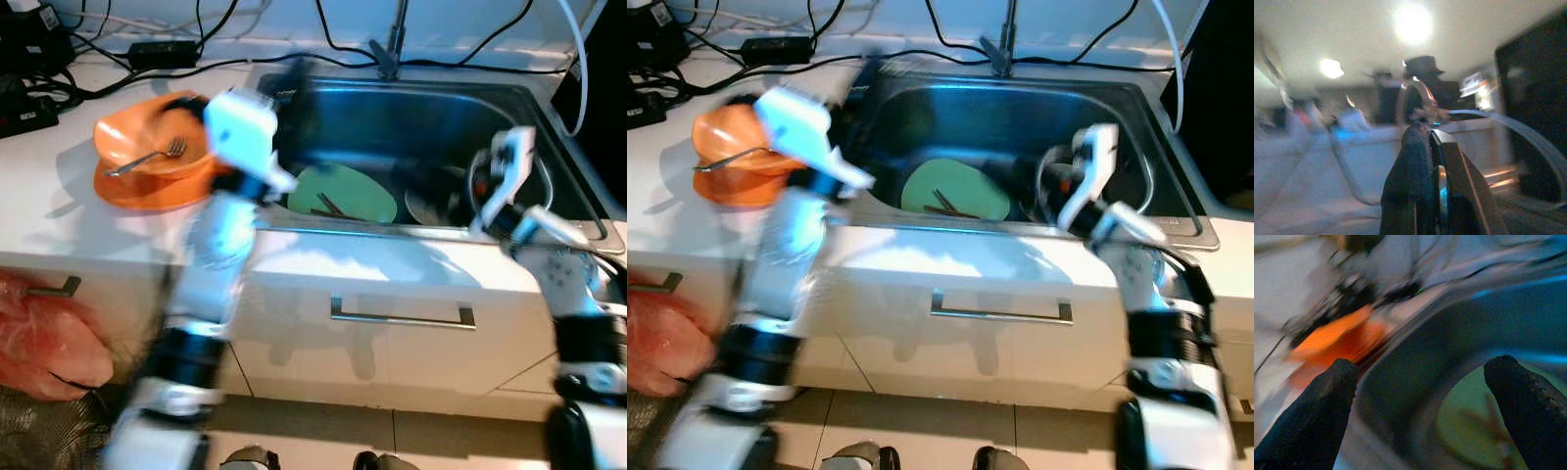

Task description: Kitchen organization

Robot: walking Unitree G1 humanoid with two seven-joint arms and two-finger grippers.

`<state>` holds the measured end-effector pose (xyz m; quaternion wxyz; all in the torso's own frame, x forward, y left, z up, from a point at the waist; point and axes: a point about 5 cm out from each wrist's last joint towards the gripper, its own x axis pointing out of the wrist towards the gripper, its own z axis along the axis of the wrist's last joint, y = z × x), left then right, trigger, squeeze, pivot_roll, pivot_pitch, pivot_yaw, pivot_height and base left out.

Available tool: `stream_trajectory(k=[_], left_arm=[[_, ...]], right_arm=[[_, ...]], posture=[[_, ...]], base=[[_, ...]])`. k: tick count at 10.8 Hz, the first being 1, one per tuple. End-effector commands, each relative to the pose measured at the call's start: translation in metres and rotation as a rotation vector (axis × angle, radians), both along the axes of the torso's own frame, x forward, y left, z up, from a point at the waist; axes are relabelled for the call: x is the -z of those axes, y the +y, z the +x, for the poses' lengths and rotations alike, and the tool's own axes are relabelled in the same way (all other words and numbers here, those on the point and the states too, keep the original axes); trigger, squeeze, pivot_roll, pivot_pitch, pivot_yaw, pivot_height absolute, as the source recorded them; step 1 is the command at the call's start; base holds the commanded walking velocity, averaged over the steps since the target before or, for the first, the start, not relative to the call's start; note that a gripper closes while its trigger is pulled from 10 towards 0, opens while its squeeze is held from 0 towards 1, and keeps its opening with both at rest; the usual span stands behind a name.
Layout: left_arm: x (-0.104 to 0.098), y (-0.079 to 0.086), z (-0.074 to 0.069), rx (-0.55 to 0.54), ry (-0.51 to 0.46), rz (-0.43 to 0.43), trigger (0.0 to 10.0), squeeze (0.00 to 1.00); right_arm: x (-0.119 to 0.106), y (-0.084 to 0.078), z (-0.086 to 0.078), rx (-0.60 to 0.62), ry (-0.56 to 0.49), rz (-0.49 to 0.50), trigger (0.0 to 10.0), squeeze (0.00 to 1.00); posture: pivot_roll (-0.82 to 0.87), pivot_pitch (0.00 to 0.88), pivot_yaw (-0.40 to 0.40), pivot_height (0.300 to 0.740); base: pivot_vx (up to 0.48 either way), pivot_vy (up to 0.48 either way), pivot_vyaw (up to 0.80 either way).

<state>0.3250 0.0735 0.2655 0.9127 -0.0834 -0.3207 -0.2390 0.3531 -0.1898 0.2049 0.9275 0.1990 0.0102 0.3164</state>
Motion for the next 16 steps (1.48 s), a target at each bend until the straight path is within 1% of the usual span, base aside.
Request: stream_trajectory(k=[1, 2, 3, 4, 5, 6, 7, 8, 10, 11, 12, 13, 14, 16], left_arm=[[-0.004, 0.004, 0.009, 0.104, 0.126, -0.183, 0.0, 0.00], [-0.002, 0.001, 0.018, 0.282, 0.291, -0.449, 0.0, 0.00], [0.002, -0.009, 0.014, 0.440, 0.387, -0.630, 0.0, 0.00], [0.003, -0.012, 0.012, 0.559, 0.432, -0.680, 0.0, 0.00], [0.006, -0.017, 0.009, 0.679, 0.501, -0.738, 0.0, 0.00], [0.014, -0.022, 0.004, 0.788, 0.587, -0.745, 0.0, 0.00], [0.019, -0.024, 0.002, 0.827, 0.632, -0.766, 0.0, 0.00], [0.030, -0.025, 0.004, 0.816, 0.690, -0.798, 0.0, 0.00], [0.033, -0.019, 0.006, 0.804, 0.696, -0.821, 0.0, 0.00], [0.034, -0.009, 0.014, 0.729, 0.691, -0.859, 0.0, 0.00], [0.035, -0.002, 0.019, 0.683, 0.693, -0.888, 0.0, 0.00], [0.038, 0.004, 0.023, 0.649, 0.693, -0.886, 0.0, 0.00], [0.039, 0.007, 0.024, 0.635, 0.691, -0.888, 0.0, 0.00], [0.039, 0.007, 0.026, 0.616, 0.690, -0.899, 0.0, 0.00]], right_arm=[[-0.006, -0.008, 0.005, 0.104, -0.010, 0.063, 10.0, 0.00], [-0.005, -0.008, 0.008, 0.142, 0.011, 0.148, 10.0, 0.00], [-0.004, -0.004, 0.010, 0.164, 0.020, 0.189, 10.0, 0.00], [-0.004, -0.001, 0.011, 0.169, 0.022, 0.211, 10.0, 0.00], [-0.004, 0.002, 0.012, 0.177, 0.033, 0.248, 10.0, 0.00], [-0.005, 0.007, 0.014, 0.178, 0.049, 0.304, 10.0, 0.00], [-0.006, 0.011, 0.015, 0.173, 0.053, 0.324, 10.0, 0.00], [-0.013, 0.020, 0.017, 0.165, 0.037, 0.360, 10.0, 0.00], [-0.021, 0.029, 0.016, 0.122, 0.018, 0.389, 10.0, 0.00], [-0.020, 0.032, 0.014, 0.094, 0.017, 0.381, 10.0, 0.00], [-0.019, 0.032, 0.012, 0.081, 0.022, 0.383, 10.0, 0.00], [-0.019, 0.036, 0.007, 0.037, 0.012, 0.376, 10.0, 0.00], [-0.018, 0.039, 0.004, 0.011, 0.001, 0.349, 10.0, 1.00], [-0.016, 0.039, 0.002, 0.007, 0.007, 0.341, 10.0, 1.00]], posture=[[0.03, 0.085, 0.018, 0.740], [0.02, 0.085, 0.022, 0.740], [0.02, 0.088, 0.025, 0.740], [0.02, 0.090, 0.027, 0.740], [0.02, 0.090, 0.027, 0.740], [0.02, 0.093, 0.027, 0.740], [0.02, 0.095, 0.023, 0.740], [0.02, 0.097, 0.019, 0.740], [0.02, 0.097, 0.019, 0.740], [0.02, 0.098, 0.017, 0.740], [0.02, 0.099, 0.017, 0.740], [0.02, 0.099, 0.019, 0.740], [0.01, 0.100, 0.017, 0.740], [0.01, 0.101, 0.015, 0.740]], base=[[0.000, 0.000, 0.00], [0.000, 0.000, 0.00], [0.000, 0.000, 0.00], [0.000, 0.000, 0.00], [0.000, 0.000, 0.00], [0.000, 0.000, 0.00], [0.000, 0.000, 0.00], [0.000, 0.000, 0.00], [0.000, 0.000, 0.00], [0.000, 0.000, 0.00], [0.000, 0.000, 0.00], [0.000, 0.000, 0.00], [0.000, 0.000, 0.00], [0.000, 0.000, 0.00]])
